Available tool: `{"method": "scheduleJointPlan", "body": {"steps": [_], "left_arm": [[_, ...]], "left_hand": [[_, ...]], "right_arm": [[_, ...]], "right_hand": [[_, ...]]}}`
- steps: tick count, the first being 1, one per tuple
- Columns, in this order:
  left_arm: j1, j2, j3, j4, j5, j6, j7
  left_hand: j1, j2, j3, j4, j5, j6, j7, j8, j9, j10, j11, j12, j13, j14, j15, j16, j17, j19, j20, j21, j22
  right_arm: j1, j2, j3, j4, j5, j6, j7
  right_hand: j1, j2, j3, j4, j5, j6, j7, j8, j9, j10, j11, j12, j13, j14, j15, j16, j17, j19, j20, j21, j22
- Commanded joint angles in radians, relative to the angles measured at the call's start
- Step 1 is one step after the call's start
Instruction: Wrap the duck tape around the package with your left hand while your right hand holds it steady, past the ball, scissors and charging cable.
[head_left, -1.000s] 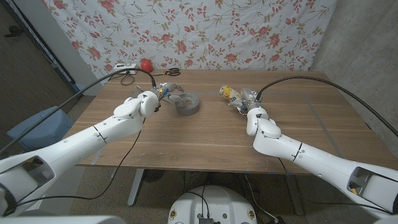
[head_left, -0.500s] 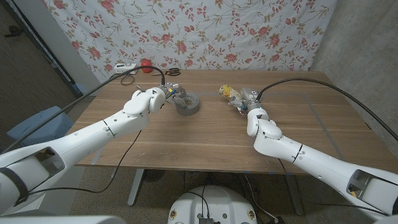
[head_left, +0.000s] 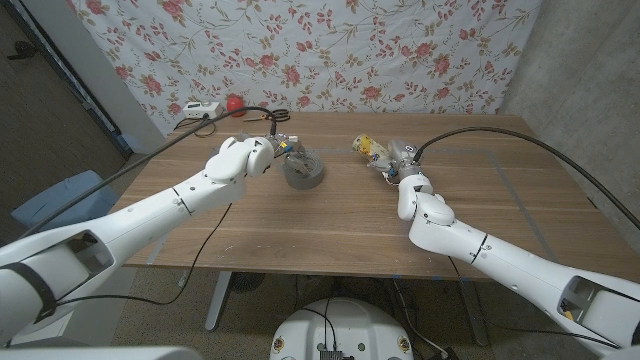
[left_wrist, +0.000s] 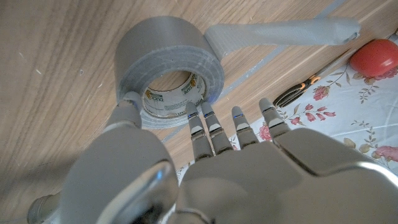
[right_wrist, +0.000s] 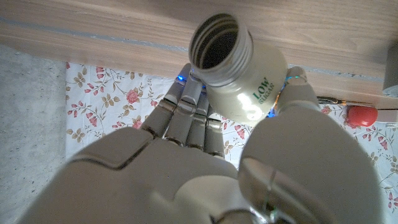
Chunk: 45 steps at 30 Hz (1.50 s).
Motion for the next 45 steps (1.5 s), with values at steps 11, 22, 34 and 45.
{"method": "scheduleJointPlan", "body": {"steps": [11, 22, 34, 45], "left_arm": [[0.05, 0.007, -0.045, -0.119, 0.084, -0.016, -0.102], [0.068, -0.034, -0.007, -0.096, 0.283, 0.012, -0.145], [0.096, -0.074, 0.007, -0.024, 0.357, -0.032, -0.087], [0.126, -0.097, 0.009, 0.034, 0.39, -0.05, 0.004]], "left_hand": [[-0.054, 0.024, -0.107, 0.017, 0.045, 0.043, 0.011, -0.008, 0.001, 0.056, -0.004, 0.007, 0.019, 0.005, -0.007, 0.008, 0.004, -0.046, 0.002, -0.043, 0.006], [-0.023, 0.039, -0.143, 0.009, 0.061, 0.142, 0.01, 0.011, 0.0, 0.17, -0.028, 0.034, 0.03, 0.069, -0.063, 0.031, -0.002, -0.024, 0.001, -0.051, 0.007], [0.041, 0.072, -0.133, -0.005, 0.067, 0.15, -0.011, -0.002, -0.002, 0.182, -0.036, 0.022, 0.03, 0.096, -0.089, 0.035, -0.009, 0.005, 0.0, -0.05, 0.007], [0.147, 0.13, -0.098, -0.019, 0.064, 0.239, -0.03, 0.014, -0.002, 0.265, -0.061, 0.026, 0.035, 0.159, -0.139, 0.043, -0.017, 0.06, -0.024, -0.042, 0.006]], "right_arm": [[-0.032, 0.005, 0.032, -0.006, -0.018, 0.049, -0.038], [-0.063, -0.004, 0.058, -0.029, -0.02, 0.07, -0.056], [-0.074, -0.007, 0.073, -0.03, -0.02, 0.085, -0.053], [-0.066, -0.002, 0.077, -0.015, -0.021, 0.099, -0.047]], "right_hand": [[0.219, 0.209, 0.063, 0.072, 0.01, 0.324, -0.204, -0.008, 0.012, 0.282, -0.187, 0.011, 0.004, 0.029, -0.119, -0.004, 0.016, -0.002, -0.058, 0.013, 0.006], [0.22, 0.209, 0.06, 0.075, 0.011, 0.327, -0.204, -0.013, 0.014, 0.282, -0.187, 0.011, 0.003, 0.032, -0.118, -0.006, 0.024, -0.002, -0.059, 0.019, 0.006], [0.224, 0.209, 0.057, 0.078, 0.012, 0.332, -0.201, -0.02, 0.017, 0.284, -0.185, 0.013, 0.005, 0.036, -0.118, -0.009, 0.035, -0.004, -0.058, 0.027, 0.006], [0.228, 0.208, 0.055, 0.079, 0.014, 0.337, -0.201, -0.025, 0.019, 0.284, -0.184, 0.013, 0.005, 0.039, -0.118, -0.012, 0.043, -0.005, -0.058, 0.033, 0.006]]}}
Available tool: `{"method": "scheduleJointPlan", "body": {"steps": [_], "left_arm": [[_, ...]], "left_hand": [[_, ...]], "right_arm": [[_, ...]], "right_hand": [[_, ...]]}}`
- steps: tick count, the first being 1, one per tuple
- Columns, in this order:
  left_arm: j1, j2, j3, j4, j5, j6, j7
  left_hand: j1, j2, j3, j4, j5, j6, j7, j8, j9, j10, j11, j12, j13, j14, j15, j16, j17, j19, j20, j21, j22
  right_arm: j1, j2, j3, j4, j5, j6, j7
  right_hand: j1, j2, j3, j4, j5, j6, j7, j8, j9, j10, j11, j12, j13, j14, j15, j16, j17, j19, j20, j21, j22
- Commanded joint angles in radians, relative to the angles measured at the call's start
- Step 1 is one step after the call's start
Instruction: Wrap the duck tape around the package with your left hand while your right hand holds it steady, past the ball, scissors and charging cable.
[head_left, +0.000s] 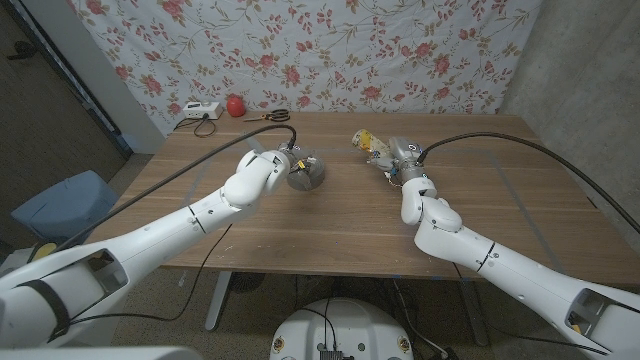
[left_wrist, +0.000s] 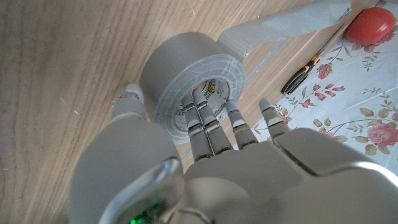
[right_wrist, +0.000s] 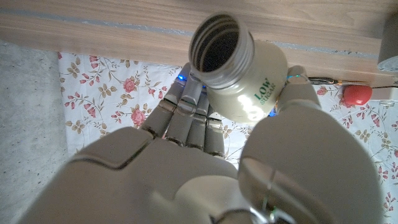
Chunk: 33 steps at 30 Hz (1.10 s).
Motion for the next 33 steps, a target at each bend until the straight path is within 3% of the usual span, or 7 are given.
{"method": "scheduleJointPlan", "body": {"steps": [1, 10, 14, 17, 20, 24, 33], "left_arm": [[0.034, -0.025, 0.004, 0.063, 0.042, -0.027, 0.103], [0.059, -0.034, -0.007, 0.111, 0.005, -0.044, 0.239], [0.07, -0.038, -0.01, 0.133, -0.009, -0.041, 0.311], [0.088, -0.044, -0.006, 0.153, 0.018, -0.011, 0.416], [0.112, -0.05, -0.025, 0.16, -0.007, 0.007, 0.523], [0.14, -0.053, -0.064, 0.154, -0.074, 0.013, 0.643], [0.211, -0.083, -0.177, 0.138, -0.268, 0.004, 0.947]], "left_hand": [[0.069, 0.046, 0.034, -0.003, -0.004, 0.063, -0.014, 0.016, 0.001, 0.063, -0.01, 0.003, 0.006, 0.05, -0.081, 0.016, 0.0, 0.034, -0.01, 0.011, 0.004], [0.166, 0.107, 0.077, -0.007, -0.071, 0.246, -0.019, 0.062, 0.001, 0.25, -0.019, 0.04, 0.036, 0.176, -0.141, 0.031, -0.002, 0.101, -0.045, 0.024, 0.004], [0.275, 0.175, 0.12, -0.022, -0.138, 0.392, -0.002, 0.109, 0.005, 0.417, -0.022, 0.099, 0.079, 0.278, -0.165, 0.059, 0.018, 0.144, -0.063, 0.032, 0.002], [0.313, 0.218, 0.141, -0.013, -0.153, 0.386, 0.025, 0.103, 0.005, 0.495, -0.012, 0.136, 0.101, 0.355, -0.185, 0.086, 0.031, 0.185, -0.083, 0.046, 0.002], [0.312, 0.231, 0.148, 0.002, -0.146, 0.361, 0.036, 0.097, 0.012, 0.491, -0.009, 0.143, 0.115, 0.388, -0.186, 0.088, 0.035, 0.203, -0.078, 0.053, 0.002], [0.321, 0.222, 0.151, 0.013, -0.1, 0.37, 0.041, 0.137, 0.047, 0.48, -0.009, 0.162, 0.159, 0.464, -0.191, 0.091, 0.05, 0.245, -0.105, 0.069, 0.005], [0.329, 0.215, 0.149, 0.02, -0.059, 0.375, 0.04, 0.175, 0.083, 0.485, -0.01, 0.185, 0.2, 0.494, -0.191, 0.081, 0.063, 0.26, -0.109, 0.077, 0.008]], "right_arm": [[0.003, 0.002, 0.005, 0.013, -0.002, 0.015, 0.01], [0.012, 0.011, -0.001, 0.023, -0.014, 0.008, 0.013], [0.015, 0.012, -0.006, 0.02, -0.025, -0.004, 0.016], [0.018, 0.01, -0.009, 0.016, -0.029, -0.009, 0.023], [0.021, 0.012, -0.013, 0.016, -0.035, -0.016, 0.028], [0.026, 0.015, -0.022, 0.015, -0.047, -0.02, 0.032], [0.025, 0.016, -0.031, 0.003, -0.069, -0.024, 0.033]], "right_hand": [[0.22, 0.217, 0.066, 0.068, 0.008, 0.316, -0.199, -0.006, 0.006, 0.274, -0.185, 0.004, 0.001, 0.027, -0.115, -0.004, 0.005, -0.003, -0.056, 0.008, 0.002], [0.221, 0.216, 0.064, 0.07, 0.008, 0.318, -0.2, -0.01, 0.008, 0.272, -0.186, 0.003, 0.001, 0.029, -0.115, -0.007, 0.01, -0.005, -0.056, 0.012, 0.001], [0.222, 0.216, 0.064, 0.07, 0.009, 0.318, -0.199, -0.012, 0.01, 0.274, -0.184, 0.003, -0.001, 0.029, -0.115, -0.008, 0.013, -0.006, -0.056, 0.014, 0.001], [0.224, 0.217, 0.064, 0.07, 0.009, 0.318, -0.199, -0.013, 0.011, 0.273, -0.185, 0.003, 0.001, 0.028, -0.116, -0.01, 0.015, -0.006, -0.056, 0.015, 0.001], [0.224, 0.216, 0.062, 0.071, 0.009, 0.318, -0.199, -0.015, 0.013, 0.274, -0.184, 0.003, 0.0, 0.029, -0.115, -0.011, 0.017, -0.007, -0.057, 0.017, 0.001], [0.226, 0.216, 0.062, 0.072, 0.01, 0.319, -0.199, -0.016, 0.014, 0.273, -0.185, 0.003, 0.001, 0.029, -0.115, -0.012, 0.02, -0.008, -0.057, 0.019, 0.001], [0.227, 0.216, 0.06, 0.074, 0.011, 0.321, -0.2, -0.019, 0.017, 0.273, -0.184, 0.003, 0.003, 0.029, -0.115, -0.015, 0.025, -0.01, -0.058, 0.023, 0.0]]}}
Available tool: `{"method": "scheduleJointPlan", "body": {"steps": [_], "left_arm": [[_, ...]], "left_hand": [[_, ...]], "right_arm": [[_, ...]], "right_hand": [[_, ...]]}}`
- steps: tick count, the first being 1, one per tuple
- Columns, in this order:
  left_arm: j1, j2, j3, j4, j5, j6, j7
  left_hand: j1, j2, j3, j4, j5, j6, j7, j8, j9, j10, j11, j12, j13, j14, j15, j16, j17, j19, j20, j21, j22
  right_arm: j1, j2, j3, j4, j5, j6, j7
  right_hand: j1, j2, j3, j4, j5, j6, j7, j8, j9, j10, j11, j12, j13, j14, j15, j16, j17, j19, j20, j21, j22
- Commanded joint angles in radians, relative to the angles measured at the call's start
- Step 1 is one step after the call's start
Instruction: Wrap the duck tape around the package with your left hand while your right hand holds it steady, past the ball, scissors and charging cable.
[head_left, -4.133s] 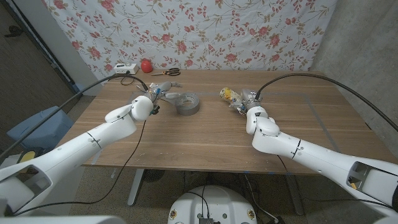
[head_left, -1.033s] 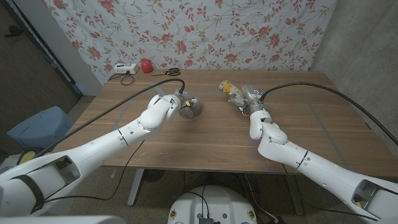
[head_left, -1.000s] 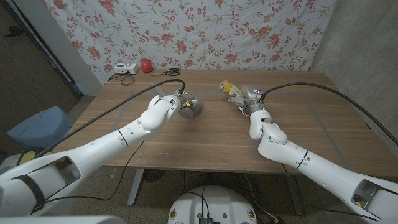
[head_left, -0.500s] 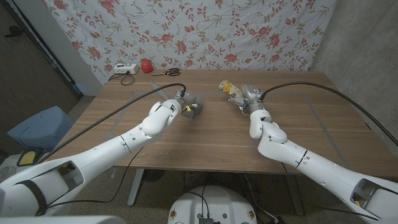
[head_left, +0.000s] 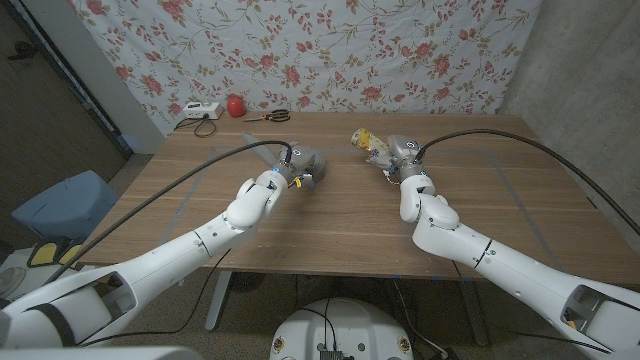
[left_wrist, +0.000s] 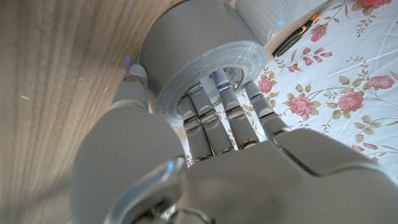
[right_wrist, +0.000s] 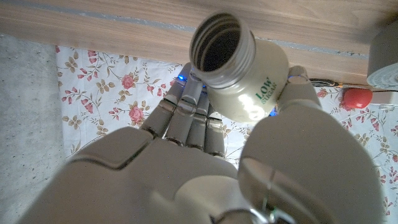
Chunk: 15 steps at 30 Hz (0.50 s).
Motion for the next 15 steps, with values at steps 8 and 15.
{"method": "scheduleJointPlan", "body": {"steps": [8, 15], "left_arm": [[0.121, -0.099, -0.194, 0.041, -0.331, -0.062, 0.71], [0.101, -0.11, -0.213, 0.038, -0.387, -0.092, 0.801]], "left_hand": [[0.19, 0.168, 0.044, 0.044, 0.028, 0.011, 0.012, 0.067, 0.042, 0.046, -0.043, 0.025, 0.046, -0.012, -0.152, -0.028, 0.007, 0.012, 0.006, 0.013, 0.003], [0.194, 0.166, 0.044, 0.043, 0.031, 0.014, 0.015, 0.075, 0.047, 0.05, -0.042, 0.03, 0.054, -0.01, -0.153, -0.032, 0.009, 0.022, 0.005, 0.017, 0.003]], "right_arm": [[-0.008, 0.006, -0.014, -0.026, -0.048, -0.018, 0.002], [-0.022, 0.008, -0.002, -0.031, -0.043, -0.01, -0.007]], "right_hand": [[0.226, 0.218, 0.062, 0.071, 0.007, 0.309, -0.203, -0.007, 0.005, 0.269, -0.181, 0.006, 0.003, 0.026, -0.114, -0.006, 0.011, -0.009, -0.055, 0.01, 0.002], [0.228, 0.217, 0.061, 0.072, 0.008, 0.31, -0.202, -0.01, 0.008, 0.267, -0.181, 0.006, 0.004, 0.026, -0.114, -0.009, 0.015, -0.01, -0.056, 0.013, 0.001]]}}
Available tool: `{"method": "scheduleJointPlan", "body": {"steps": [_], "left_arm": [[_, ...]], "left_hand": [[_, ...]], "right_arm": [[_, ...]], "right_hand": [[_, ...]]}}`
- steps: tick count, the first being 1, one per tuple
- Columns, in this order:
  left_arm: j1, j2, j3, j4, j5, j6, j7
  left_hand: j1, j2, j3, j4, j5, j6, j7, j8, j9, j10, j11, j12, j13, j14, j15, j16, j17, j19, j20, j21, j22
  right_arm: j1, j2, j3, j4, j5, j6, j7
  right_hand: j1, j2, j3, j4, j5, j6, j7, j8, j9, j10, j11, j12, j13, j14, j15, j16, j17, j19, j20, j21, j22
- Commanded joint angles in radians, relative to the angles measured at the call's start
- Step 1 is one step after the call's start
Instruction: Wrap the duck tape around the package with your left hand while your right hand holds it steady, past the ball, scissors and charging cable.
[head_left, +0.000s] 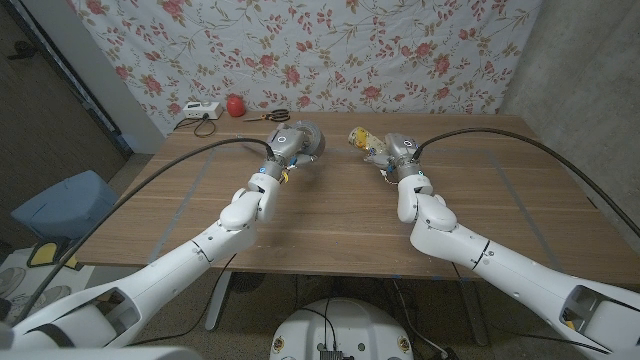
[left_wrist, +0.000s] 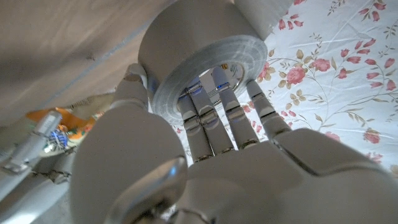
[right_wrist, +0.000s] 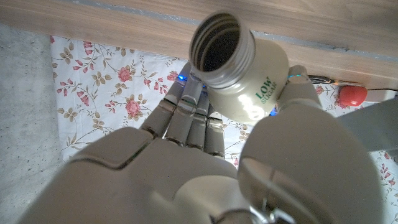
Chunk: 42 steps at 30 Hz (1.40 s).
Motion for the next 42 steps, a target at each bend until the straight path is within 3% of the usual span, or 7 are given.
{"method": "scheduleJointPlan", "body": {"steps": [1, 16, 42], "left_arm": [[0.001, -0.043, -0.068, 0.014, -0.135, -0.056, 0.314], [-0.085, -0.06, -0.105, 0.003, -0.222, -0.131, 0.367], [-0.295, -0.15, -0.032, 0.071, -0.254, -0.221, 0.253]], "left_hand": [[0.186, 0.174, 0.045, 0.042, 0.007, 0.004, 0.006, 0.075, 0.026, 0.05, -0.042, 0.007, 0.055, -0.003, -0.153, -0.003, 0.005, 0.01, 0.0, 0.007, 0.003], [0.193, 0.169, 0.041, 0.04, 0.011, 0.009, 0.005, 0.081, 0.026, 0.052, -0.042, 0.011, 0.068, 0.004, -0.154, -0.003, 0.013, 0.015, 0.0, 0.01, 0.003], [0.201, 0.166, 0.035, 0.041, 0.017, 0.006, -0.001, 0.085, 0.023, 0.05, -0.041, 0.014, 0.09, 0.003, -0.155, -0.01, 0.024, 0.016, -0.002, 0.013, 0.004]], "right_arm": [[-0.023, 0.002, 0.013, -0.015, -0.002, 0.008, -0.014], [-0.08, -0.01, 0.07, -0.052, 0.057, 0.131, -0.073], [-0.039, 0.039, 0.062, 0.027, 0.037, 0.411, -0.114]], "right_hand": [[0.223, 0.224, 0.065, 0.067, 0.004, 0.31, -0.202, -0.003, 0.004, 0.266, -0.178, 0.003, 0.003, 0.026, -0.115, -0.007, 0.008, -0.006, -0.057, 0.011, 0.001], [0.228, 0.217, 0.058, 0.068, 0.007, 0.321, -0.208, -0.009, 0.006, 0.269, -0.174, 0.005, 0.007, 0.028, -0.114, -0.013, 0.018, -0.01, -0.059, 0.019, -0.001], [0.236, 0.215, 0.049, 0.069, 0.015, 0.33, -0.214, -0.018, 0.009, 0.268, -0.17, 0.005, 0.013, 0.03, -0.115, -0.022, 0.033, -0.012, -0.063, 0.031, -0.003]]}}
